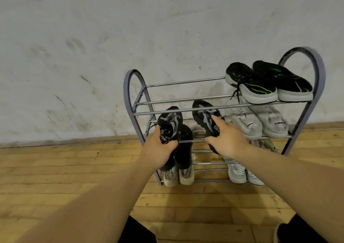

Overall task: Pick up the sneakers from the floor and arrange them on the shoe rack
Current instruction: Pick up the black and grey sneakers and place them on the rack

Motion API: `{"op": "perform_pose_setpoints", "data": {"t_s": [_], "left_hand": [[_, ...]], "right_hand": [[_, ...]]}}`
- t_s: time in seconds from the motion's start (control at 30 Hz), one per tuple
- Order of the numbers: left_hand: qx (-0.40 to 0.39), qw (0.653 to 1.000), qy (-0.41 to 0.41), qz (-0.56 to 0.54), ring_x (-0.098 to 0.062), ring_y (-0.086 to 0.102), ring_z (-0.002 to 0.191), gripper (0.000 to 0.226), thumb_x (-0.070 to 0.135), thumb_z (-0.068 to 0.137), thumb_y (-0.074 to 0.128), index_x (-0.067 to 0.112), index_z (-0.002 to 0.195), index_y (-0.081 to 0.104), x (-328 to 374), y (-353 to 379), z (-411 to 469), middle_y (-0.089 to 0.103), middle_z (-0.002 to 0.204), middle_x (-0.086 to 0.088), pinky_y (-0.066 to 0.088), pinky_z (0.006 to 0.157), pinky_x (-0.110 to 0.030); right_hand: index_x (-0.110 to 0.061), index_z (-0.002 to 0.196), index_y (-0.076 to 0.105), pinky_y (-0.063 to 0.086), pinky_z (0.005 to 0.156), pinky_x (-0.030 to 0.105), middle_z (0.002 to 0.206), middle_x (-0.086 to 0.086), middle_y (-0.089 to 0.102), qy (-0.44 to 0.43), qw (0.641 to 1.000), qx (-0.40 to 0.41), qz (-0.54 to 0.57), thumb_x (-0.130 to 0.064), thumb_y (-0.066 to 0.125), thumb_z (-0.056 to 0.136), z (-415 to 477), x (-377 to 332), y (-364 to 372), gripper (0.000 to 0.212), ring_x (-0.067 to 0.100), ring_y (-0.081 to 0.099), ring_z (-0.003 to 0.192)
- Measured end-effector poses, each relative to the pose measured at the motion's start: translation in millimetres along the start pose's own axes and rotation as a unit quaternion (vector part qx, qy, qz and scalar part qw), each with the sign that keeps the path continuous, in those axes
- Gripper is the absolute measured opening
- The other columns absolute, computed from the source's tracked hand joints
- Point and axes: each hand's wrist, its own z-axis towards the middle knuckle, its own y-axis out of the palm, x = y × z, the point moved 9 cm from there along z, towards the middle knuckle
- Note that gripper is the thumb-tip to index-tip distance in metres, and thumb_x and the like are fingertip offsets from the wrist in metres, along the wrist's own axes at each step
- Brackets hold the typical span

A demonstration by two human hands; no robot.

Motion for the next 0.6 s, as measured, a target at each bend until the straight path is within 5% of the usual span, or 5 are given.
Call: {"op": "perform_pose_setpoints", "data": {"t_s": [0.17,0.23,0.4,0.5,0.6], "left_hand": [[0.032,0.999,-0.017,-0.016,-0.024,0.039,0.147,0.097,0.049,0.090,0.068,0.026,0.165,0.011,-2.9,18.1,38.0,0.037,0.163,0.002,0.035,0.112,-0.033],[0.037,0.999,-0.009,-0.007,-0.023,0.038,0.146,0.093,0.047,0.092,0.068,0.023,0.165,0.013,1.7,26.4,52.0,0.036,0.162,0.000,0.035,0.110,-0.033],[0.051,0.999,0.006,0.018,-0.022,0.051,0.129,0.077,0.057,0.087,0.066,0.028,0.153,0.038,9.3,47.0,87.0,0.049,0.144,0.000,0.045,0.102,-0.036],[-0.032,0.993,-0.035,0.105,-0.036,0.040,0.142,0.102,0.065,0.082,0.064,0.026,0.163,0.016,-2.8,73.8,104.0,0.035,0.159,-0.012,0.041,0.112,-0.048],[-0.119,0.964,-0.090,0.221,-0.044,0.030,0.145,0.115,0.058,0.085,0.069,0.022,0.164,-0.006,-21.9,97.6,109.2,0.019,0.164,-0.019,0.037,0.115,-0.050]], "right_hand": [[-0.040,0.158,0.019,0.052,0.094,0.039,0.139,0.012,0.051,0.023,0.999,0.029,0.037,-0.051,0.063,0.089,34.0,1.4,3.6,0.082,0.029,0.059,0.109],[-0.040,0.154,0.024,0.052,0.091,0.040,0.134,0.012,0.053,0.027,0.998,0.038,0.044,-0.053,0.061,0.087,46.0,2.5,4.3,0.078,0.029,0.059,0.104],[-0.038,0.161,0.009,0.040,0.113,0.050,0.154,0.019,0.037,0.073,0.996,0.044,0.007,-0.063,0.054,0.089,80.0,17.8,9.8,0.089,0.040,0.038,0.141],[-0.033,0.158,0.018,0.043,0.108,0.049,0.149,0.019,0.046,0.095,0.994,-0.021,-0.056,-0.071,0.050,0.074,92.5,27.6,22.7,0.098,0.041,0.043,0.136],[-0.041,0.160,0.003,0.045,0.108,0.048,0.154,0.014,0.044,0.094,0.988,-0.103,-0.069,-0.074,0.053,0.057,95.9,35.9,40.6,0.119,0.038,0.045,0.138]]}}
